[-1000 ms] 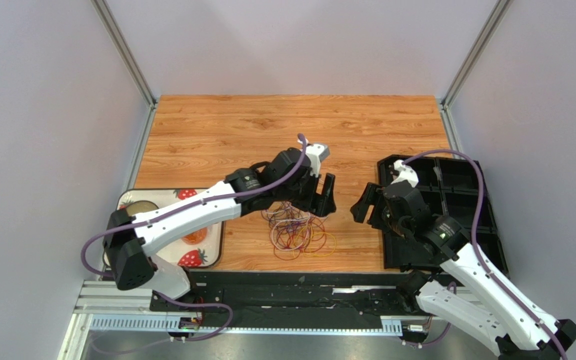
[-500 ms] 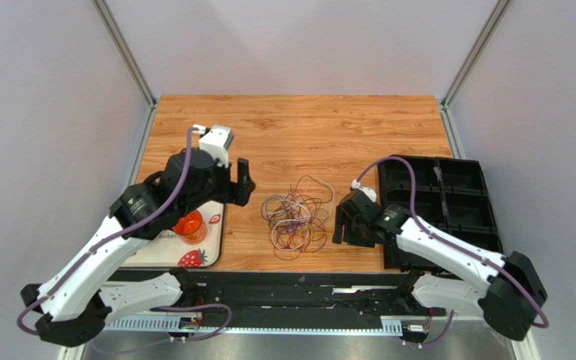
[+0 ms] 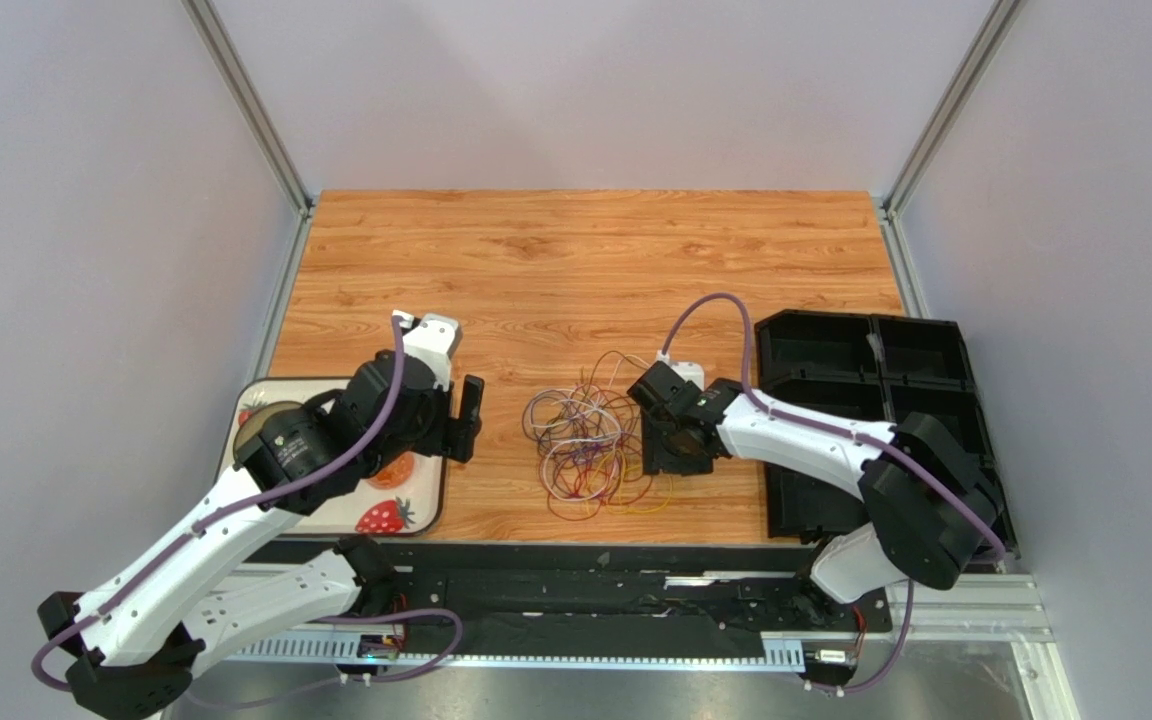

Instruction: Untangle the cables

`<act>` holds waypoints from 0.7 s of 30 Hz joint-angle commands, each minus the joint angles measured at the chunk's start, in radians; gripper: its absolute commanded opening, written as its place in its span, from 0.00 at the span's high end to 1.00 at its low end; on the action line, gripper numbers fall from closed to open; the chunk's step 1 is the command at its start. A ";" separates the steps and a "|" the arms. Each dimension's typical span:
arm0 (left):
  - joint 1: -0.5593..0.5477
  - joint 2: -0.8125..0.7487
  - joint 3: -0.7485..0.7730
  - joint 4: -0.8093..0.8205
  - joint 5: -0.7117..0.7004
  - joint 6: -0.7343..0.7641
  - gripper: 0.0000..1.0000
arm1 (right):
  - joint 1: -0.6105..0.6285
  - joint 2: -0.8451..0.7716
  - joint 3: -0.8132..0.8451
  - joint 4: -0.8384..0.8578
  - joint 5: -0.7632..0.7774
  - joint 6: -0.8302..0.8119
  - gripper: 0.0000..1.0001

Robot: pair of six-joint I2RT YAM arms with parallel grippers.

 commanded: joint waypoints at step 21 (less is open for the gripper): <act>0.005 0.028 0.003 0.033 -0.066 0.021 0.13 | 0.004 0.052 0.029 0.020 0.016 -0.027 1.00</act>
